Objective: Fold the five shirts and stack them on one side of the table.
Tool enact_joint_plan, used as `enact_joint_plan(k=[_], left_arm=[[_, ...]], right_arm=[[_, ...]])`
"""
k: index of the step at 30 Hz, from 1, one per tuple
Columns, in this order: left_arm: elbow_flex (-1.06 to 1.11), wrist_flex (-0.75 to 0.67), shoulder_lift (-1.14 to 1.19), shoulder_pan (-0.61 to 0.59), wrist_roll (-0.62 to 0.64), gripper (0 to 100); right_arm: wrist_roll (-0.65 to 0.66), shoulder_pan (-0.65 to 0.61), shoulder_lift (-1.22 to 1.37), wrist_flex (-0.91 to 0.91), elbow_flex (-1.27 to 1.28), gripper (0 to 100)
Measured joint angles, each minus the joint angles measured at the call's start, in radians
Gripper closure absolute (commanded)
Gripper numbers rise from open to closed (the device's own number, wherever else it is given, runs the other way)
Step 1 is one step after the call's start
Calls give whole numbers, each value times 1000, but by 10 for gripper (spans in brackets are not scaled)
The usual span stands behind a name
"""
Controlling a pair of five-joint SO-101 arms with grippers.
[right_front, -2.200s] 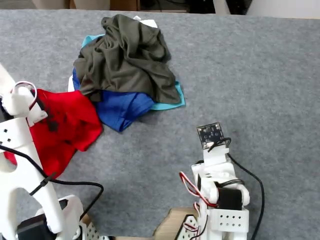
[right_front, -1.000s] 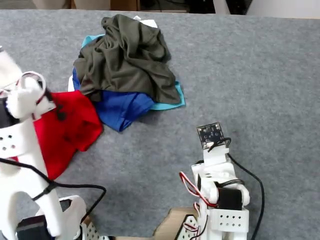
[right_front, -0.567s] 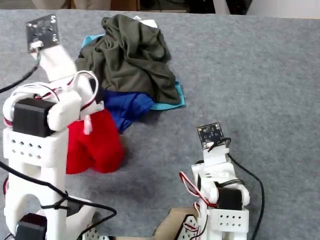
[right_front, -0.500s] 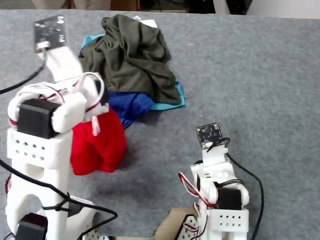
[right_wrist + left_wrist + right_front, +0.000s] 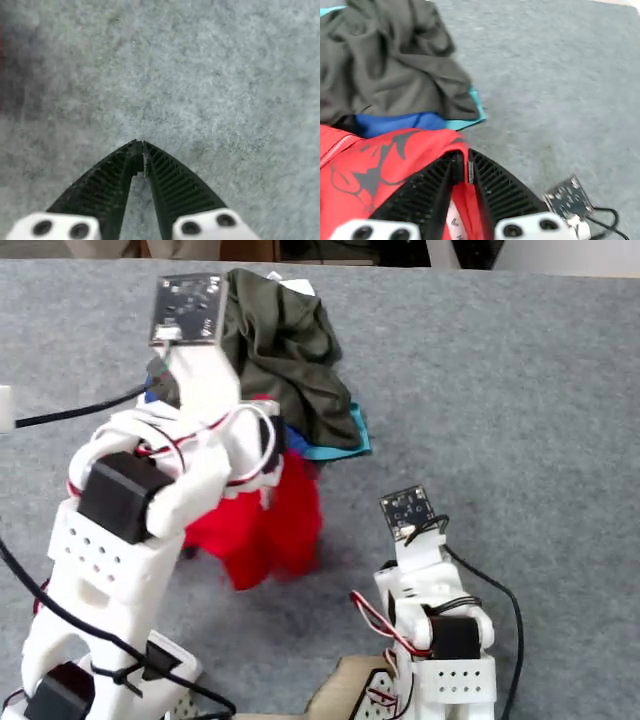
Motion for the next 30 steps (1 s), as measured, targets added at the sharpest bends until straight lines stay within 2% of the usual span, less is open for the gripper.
enact_joint_plan(k=[2,4,10,13,16,19,23,27,30], left_arm=[[0,-2,0,38,0,855],[0,6,0,61,-2,777],[0,91,0,69,-2,771],[0,118,0,38,-3,774],[0,123,0,-69,-3,771],[-5,120,0,-232,-2,771],[41,35,34,-393,-2,771],[89,-77,106,-473,-2,771],[89,-147,178,-488,-2,771]], right_arm=[[0,28,0,-35,0,980],[28,58,0,-68,-5,925],[97,161,0,-86,-118,694],[100,178,0,-87,-193,701],[100,180,0,-87,-273,719],[100,124,0,-75,-344,718],[51,12,178,-75,-473,717],[-49,-121,503,-75,-663,716],[-146,-218,806,-75,-838,716]])
